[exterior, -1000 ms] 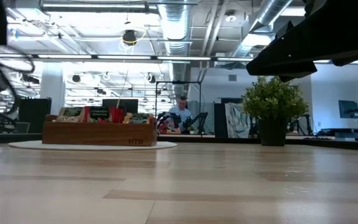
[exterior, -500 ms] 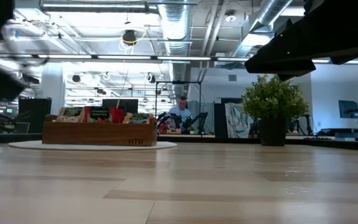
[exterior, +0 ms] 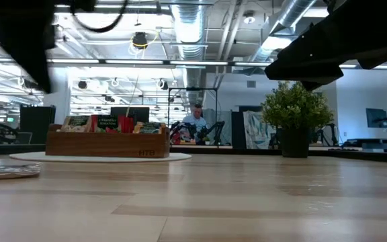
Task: Pick & Place Tea
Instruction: Put the brown tea bag into the left section of the wooden organizer
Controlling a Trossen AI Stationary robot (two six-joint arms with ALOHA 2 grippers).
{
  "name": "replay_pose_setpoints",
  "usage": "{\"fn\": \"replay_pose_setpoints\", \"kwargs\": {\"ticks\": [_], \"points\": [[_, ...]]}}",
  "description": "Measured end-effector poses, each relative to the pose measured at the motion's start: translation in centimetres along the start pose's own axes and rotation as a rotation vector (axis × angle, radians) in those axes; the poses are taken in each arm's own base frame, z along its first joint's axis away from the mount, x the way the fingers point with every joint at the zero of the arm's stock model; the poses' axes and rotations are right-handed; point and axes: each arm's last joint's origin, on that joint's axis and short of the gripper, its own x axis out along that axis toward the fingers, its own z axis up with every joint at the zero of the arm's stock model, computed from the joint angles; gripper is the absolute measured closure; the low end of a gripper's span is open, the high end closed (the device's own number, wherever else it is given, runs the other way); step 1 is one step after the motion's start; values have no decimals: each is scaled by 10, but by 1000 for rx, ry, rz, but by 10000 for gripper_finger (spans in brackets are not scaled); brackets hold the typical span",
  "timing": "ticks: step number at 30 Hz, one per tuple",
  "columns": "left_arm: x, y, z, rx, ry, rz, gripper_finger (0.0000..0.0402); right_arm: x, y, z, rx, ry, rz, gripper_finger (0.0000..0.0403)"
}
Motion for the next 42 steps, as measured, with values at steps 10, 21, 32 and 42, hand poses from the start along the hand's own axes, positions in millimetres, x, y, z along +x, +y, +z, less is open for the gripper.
{"fn": "replay_pose_setpoints", "kwargs": {"ticks": [10, 21, 32, 42], "points": [[4, 24, -57, -313, 138, 239, 386, 4, -8, 3, 61, 9, 17, 284], [46, 49, -86, -542, 33, 82, 219, 5, -9, 4, 65, 2, 18, 284], [45, 50, -82, -600, -58, -114, 194, 5, -9, 4, 65, 2, 18, 284], [64, 58, -76, -673, -111, -219, 196, 5, -9, 4, 65, 2, 18, 284]]}}
